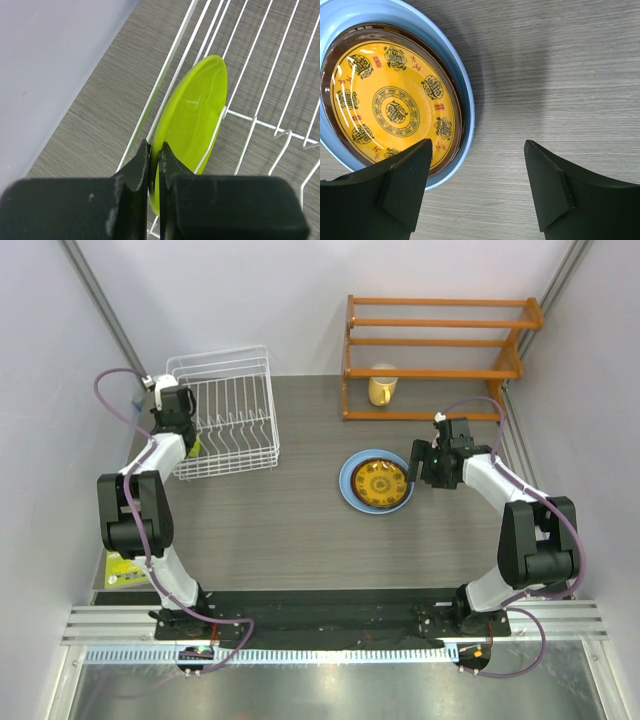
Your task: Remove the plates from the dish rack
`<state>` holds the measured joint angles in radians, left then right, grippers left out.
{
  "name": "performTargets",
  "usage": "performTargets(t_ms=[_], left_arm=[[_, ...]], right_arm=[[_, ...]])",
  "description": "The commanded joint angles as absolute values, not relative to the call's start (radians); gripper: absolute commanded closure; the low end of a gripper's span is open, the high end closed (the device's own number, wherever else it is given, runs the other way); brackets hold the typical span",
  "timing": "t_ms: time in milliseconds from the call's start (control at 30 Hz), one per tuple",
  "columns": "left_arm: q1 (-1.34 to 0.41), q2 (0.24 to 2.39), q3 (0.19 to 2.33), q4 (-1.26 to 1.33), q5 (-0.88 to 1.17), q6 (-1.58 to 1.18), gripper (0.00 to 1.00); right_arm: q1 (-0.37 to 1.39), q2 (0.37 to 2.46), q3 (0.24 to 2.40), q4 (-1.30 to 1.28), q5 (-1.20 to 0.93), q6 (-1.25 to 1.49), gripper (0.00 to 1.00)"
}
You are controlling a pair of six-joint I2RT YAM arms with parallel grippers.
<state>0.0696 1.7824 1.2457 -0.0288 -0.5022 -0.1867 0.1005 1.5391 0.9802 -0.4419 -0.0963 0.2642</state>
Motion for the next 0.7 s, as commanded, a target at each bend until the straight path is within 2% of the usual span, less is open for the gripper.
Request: performTargets(t_ms=[0, 200, 467, 667], left_arm=[[0.072, 1.749, 1.299, 0.014, -0.46, -0.204, 1.0], [0.064, 1.672, 1.305, 0.015, -0.494, -0.088, 1.0], [-0.03, 1.6, 1.308, 0.018, -0.687, 0.121, 1.0], [-0.072, 1.506, 1.299, 0.003, -0.721, 0.132, 1.0]], right_arm=[[0.097, 1.545, 1.02, -0.426, -0.107, 0.253, 0.2], [0.097, 1.54, 1.017, -0.425, -0.112, 0.253, 0.2], [0.097, 1.534, 1.019, -0.425, -0.114, 0.255, 0.2], [0.097, 1.491, 1.019, -0.434, -0.075, 0.261, 0.2]])
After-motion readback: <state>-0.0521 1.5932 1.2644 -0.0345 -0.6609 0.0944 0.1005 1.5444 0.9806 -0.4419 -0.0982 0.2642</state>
